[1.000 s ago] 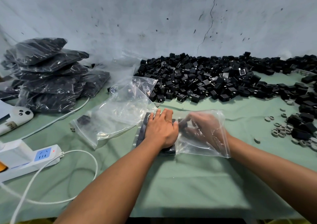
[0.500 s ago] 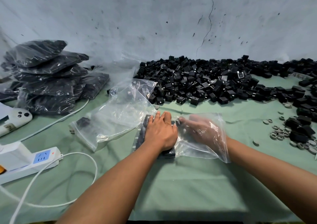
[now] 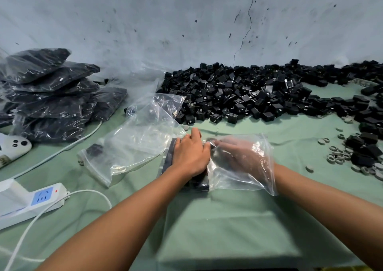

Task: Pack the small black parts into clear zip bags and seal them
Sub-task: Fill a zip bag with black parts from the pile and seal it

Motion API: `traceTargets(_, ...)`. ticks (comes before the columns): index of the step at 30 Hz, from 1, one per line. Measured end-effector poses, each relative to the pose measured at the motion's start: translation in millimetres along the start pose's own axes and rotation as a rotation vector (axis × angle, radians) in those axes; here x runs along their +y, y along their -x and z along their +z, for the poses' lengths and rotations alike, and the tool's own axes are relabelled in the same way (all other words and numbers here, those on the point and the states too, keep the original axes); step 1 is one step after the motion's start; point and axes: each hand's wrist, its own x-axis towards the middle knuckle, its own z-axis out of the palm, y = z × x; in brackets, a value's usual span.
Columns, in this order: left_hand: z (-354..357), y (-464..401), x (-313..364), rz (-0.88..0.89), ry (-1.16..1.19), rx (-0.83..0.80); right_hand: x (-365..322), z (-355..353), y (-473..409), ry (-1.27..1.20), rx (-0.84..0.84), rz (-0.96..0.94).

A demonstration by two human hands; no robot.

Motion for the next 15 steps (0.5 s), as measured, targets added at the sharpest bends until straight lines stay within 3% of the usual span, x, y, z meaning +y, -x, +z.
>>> traceTargets(2,-6.7,-12.8,-1.7,-0.005,0.097,0.129,0.6,1.1,-1.2,0.075,-0.03,-0.054)
traceTargets(4,-13.6,-32.3,-7.3,-0.007,0.122,0.145,7.9,4.7,-4.8,0.137,-0.075,-0.068)
traceTargets(7,-19.0,-61.5,-15.6,0.034,0.248,-0.027,6.1,2.7,-5.4,0.083,-0.12,-0.021)
traceTargets(10,-15.8,-83.0,-17.8,0.109,0.39,-0.232,5.1,5.7,-5.4,0.029,-0.012,0.007)
traceTargets(15,-12.7,-112.4,-16.0,0.196,0.392,-0.494,3.0,9.3,-11.5,-0.013,-0.018,-0.14)
